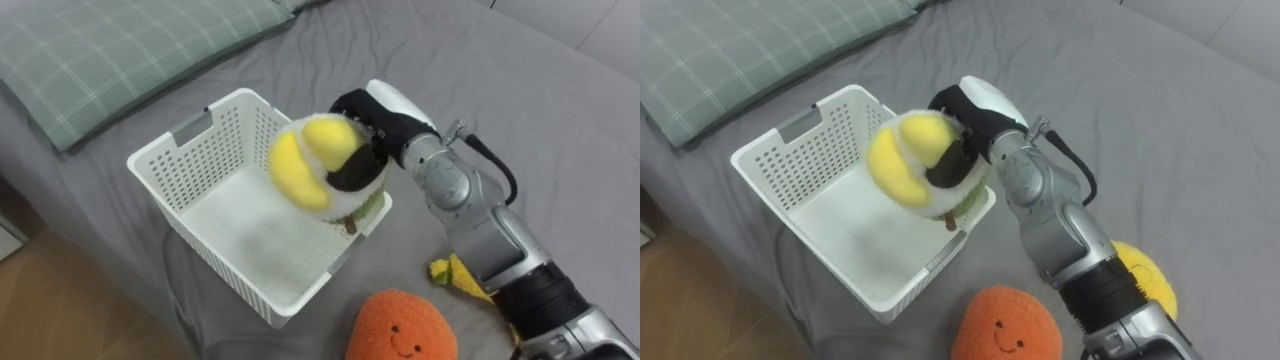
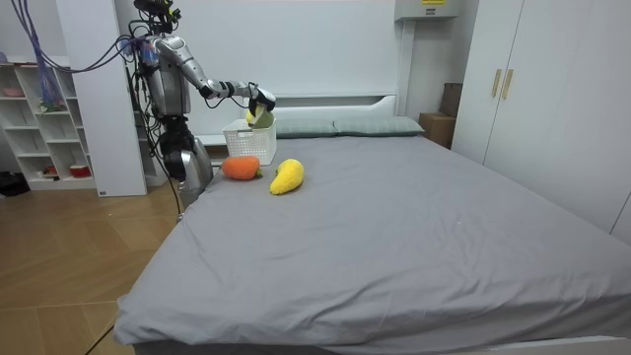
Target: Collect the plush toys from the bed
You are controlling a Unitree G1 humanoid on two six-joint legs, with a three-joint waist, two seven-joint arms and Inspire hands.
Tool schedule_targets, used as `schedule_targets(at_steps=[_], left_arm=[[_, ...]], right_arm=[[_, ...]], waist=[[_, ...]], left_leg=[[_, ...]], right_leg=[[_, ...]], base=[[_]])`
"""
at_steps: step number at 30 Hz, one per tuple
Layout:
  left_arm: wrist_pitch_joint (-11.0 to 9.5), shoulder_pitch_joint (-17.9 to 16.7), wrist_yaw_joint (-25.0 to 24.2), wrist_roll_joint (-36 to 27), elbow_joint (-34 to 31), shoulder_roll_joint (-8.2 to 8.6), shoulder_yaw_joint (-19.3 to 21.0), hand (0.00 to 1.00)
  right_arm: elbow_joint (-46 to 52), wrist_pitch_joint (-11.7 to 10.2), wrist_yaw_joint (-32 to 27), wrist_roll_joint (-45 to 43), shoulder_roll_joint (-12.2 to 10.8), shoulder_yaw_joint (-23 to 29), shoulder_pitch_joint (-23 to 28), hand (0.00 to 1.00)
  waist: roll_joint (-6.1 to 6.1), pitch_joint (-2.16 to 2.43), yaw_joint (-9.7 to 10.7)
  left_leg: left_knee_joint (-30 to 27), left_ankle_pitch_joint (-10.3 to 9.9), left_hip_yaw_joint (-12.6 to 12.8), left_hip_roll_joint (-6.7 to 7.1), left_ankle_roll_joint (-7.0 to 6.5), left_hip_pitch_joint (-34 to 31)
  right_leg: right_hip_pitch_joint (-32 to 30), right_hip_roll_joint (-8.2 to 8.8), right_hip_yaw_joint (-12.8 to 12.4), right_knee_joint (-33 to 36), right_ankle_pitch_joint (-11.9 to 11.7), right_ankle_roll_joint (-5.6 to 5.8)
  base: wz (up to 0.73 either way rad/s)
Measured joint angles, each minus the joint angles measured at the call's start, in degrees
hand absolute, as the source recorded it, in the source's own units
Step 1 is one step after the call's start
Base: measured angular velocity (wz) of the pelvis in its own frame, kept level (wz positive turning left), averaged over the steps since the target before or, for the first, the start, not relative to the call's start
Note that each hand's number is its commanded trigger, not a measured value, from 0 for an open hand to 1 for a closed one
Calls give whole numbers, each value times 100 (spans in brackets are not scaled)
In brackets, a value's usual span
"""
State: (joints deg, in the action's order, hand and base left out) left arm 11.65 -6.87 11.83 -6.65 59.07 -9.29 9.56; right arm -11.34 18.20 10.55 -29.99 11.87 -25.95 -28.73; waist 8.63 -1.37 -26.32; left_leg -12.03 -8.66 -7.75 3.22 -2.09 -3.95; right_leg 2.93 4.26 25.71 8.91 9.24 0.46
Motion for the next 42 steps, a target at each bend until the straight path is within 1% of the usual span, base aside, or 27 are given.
schedule_targets(at_steps=[2,3,4,6,7,8,9,10,11,16,21,30,42], left_arm=[[-3,44,3,1,-4,0,23,0],[-3,65,16,1,-4,-4,44,0],[-3,76,23,1,-4,-4,44,0],[-3,125,37,-1,-3,-3,40,0],[-4,140,40,-1,-3,-3,35,0],[-10,156,40,-1,-3,-4,34,0],[-14,154,41,-1,-3,-4,35,0],[-14,151,41,-1,-3,-4,35,0],[-15,147,41,0,-2,-4,35,0],[-40,162,40,-1,-9,-4,37,0],[-52,157,40,-14,-67,-2,31,0],[-75,77,37,-11,-68,0,14,0],[-75,75,38,-12,-68,15,11,0]], right_arm=[[-14,1,4,-115,-53,-66,17,99],[-21,1,4,-166,-98,-113,17,97],[-27,1,4,-167,-103,-144,17,94],[-161,-7,4,-169,-125,-218,17,80],[-225,-4,4,-170,-129,-226,17,78],[-346,-1,12,-192,-129,-271,17,63],[-414,9,30,-192,-130,-324,18,53],[-419,10,39,-192,-129,-349,18,15],[-419,10,42,-192,-128,-399,18,0],[-419,9,57,-192,-148,-436,18,0],[-419,10,93,-191,-224,-441,21,0],[-421,9,94,-188,-248,-441,80,0],[-559,-1,85,-185,-286,-439,80,0]], waist=[[-1,0,-106],[3,3,-116],[4,4,-127],[4,4,-195],[5,3,-219],[9,5,-248],[10,4,-255],[11,3,-250],[13,4,-244],[34,6,-249],[77,8,-250],[72,4,-247],[68,1,-248]], left_leg=[[55,4,64,-15,-4,61],[64,4,70,-18,-4,70],[62,5,75,-19,-5,73],[52,9,92,-19,-9,81],[52,9,91,-19,-9,80],[51,9,88,-18,-10,76],[48,9,86,-18,-10,69],[44,9,84,-18,-10,63],[43,9,78,-16,-10,55],[43,8,71,-12,-9,45],[53,7,59,-7,-10,44],[51,8,42,-5,-10,57],[58,8,26,1,-10,51]], right_leg=[[8,-2,-46,0,0,0],[11,-1,-45,-1,0,0],[9,0,-45,-2,0,1],[8,5,-44,-8,-1,2],[8,6,-43,-8,-1,2],[7,7,-38,-7,-2,3],[3,18,-36,-7,-2,3],[-1,34,-34,-7,-2,3],[-3,38,-29,-5,-2,3],[-1,41,-8,-3,-2,3],[6,37,2,-1,-2,4],[29,11,16,-4,-2,4],[28,15,37,-11,-2,4]], base=[[-14],[-11],[-4],[-2],[0],[0],[0],[0],[0],[0],[0],[0],[0]])
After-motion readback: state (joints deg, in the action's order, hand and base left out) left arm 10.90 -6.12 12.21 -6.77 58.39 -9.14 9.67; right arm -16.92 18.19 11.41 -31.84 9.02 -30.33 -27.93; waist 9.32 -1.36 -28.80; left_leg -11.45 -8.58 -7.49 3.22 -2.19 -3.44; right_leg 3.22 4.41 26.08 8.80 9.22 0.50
